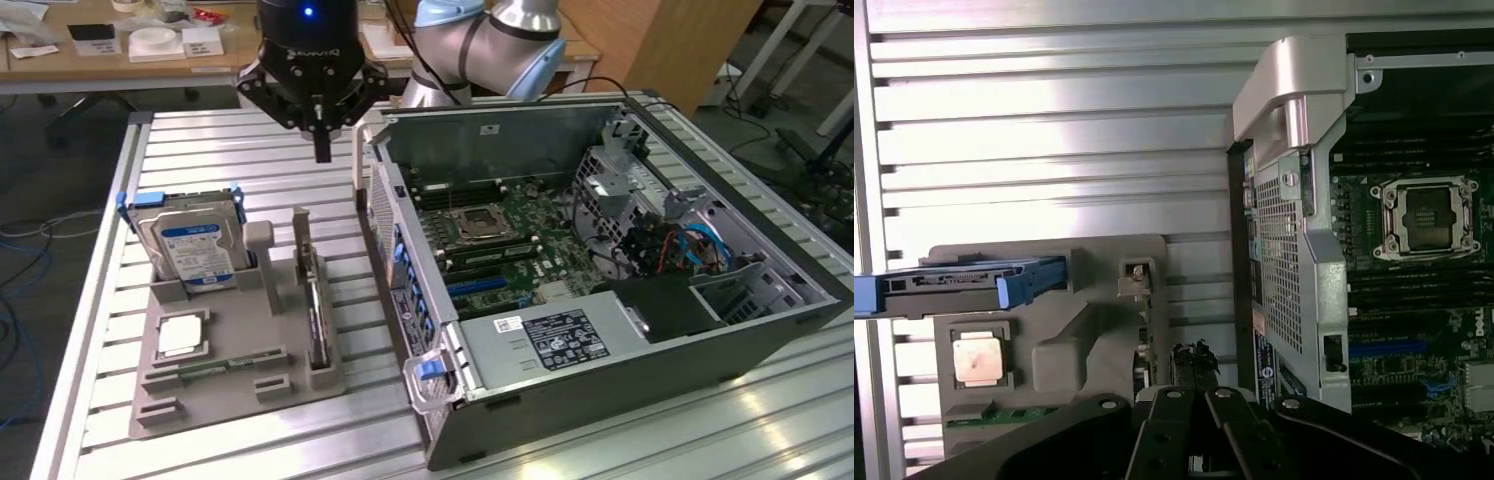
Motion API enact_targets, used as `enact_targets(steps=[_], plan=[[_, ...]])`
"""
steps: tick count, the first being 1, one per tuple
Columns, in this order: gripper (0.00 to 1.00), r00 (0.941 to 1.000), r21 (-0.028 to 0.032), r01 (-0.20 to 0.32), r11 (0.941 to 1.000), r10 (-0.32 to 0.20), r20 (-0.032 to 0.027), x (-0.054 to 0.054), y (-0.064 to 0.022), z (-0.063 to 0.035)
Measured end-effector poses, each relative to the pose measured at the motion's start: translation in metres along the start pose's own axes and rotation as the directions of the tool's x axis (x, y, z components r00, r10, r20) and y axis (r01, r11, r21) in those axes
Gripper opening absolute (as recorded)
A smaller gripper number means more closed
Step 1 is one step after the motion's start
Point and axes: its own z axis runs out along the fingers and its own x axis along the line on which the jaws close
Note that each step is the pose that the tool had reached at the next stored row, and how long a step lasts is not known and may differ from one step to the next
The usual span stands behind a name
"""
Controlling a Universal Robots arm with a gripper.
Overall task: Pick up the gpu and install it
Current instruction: 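Reach for the gpu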
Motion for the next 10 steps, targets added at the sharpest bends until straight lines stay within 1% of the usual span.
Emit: enact_targets(steps=[6, 10], plan=[[0.11, 1.0000, 0.0000, 0.000, 1.0000, 0.000, 0.0000, 0.013, -0.0010, 0.0003], [0.11, 1.0000, 0.0000, 0.000, 1.0000, 0.000, 0.0000, 0.018, -0.0014, 0.0006]])
